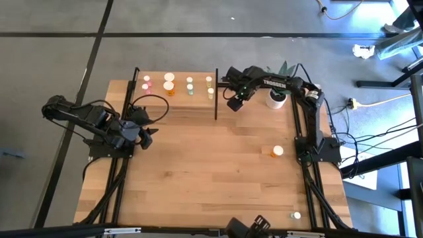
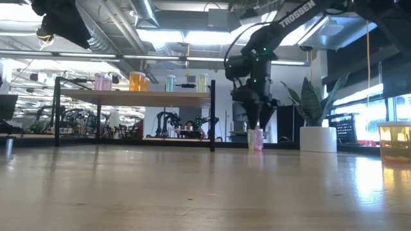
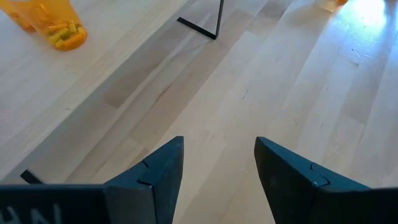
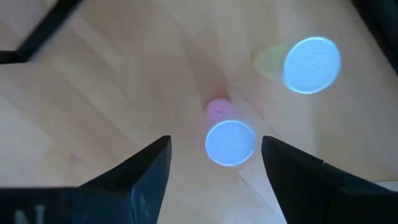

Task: Pick and place medicine bottles onto shelf by color
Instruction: Put the pink pill bottle on the shelf aligned with the other pink pill bottles

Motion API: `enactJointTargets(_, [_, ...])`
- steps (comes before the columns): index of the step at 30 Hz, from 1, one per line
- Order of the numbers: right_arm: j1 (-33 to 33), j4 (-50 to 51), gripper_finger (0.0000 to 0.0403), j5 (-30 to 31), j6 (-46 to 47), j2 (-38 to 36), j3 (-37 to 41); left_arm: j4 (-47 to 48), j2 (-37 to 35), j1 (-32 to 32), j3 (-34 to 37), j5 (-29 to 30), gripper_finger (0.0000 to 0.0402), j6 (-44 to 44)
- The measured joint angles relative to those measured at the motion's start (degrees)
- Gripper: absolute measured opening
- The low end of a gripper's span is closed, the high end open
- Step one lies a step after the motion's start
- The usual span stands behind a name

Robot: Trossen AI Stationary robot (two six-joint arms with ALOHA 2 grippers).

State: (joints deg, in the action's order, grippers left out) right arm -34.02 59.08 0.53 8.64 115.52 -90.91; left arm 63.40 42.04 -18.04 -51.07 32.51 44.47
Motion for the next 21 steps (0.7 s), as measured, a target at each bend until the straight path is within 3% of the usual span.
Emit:
enactJointTargets(8, [-0.7,-0.1,0.0239,0.0,-0.1,1.6,0.0,0.0,0.0,0.0,0.0,0.0,0.019,0.0])
enactJointTargets(21, [-0.7,-0.7,0.0117,1.4,0.1,2.2,0.0,0.0,0.0,0.0,0.0,0.0,0.019,0.2])
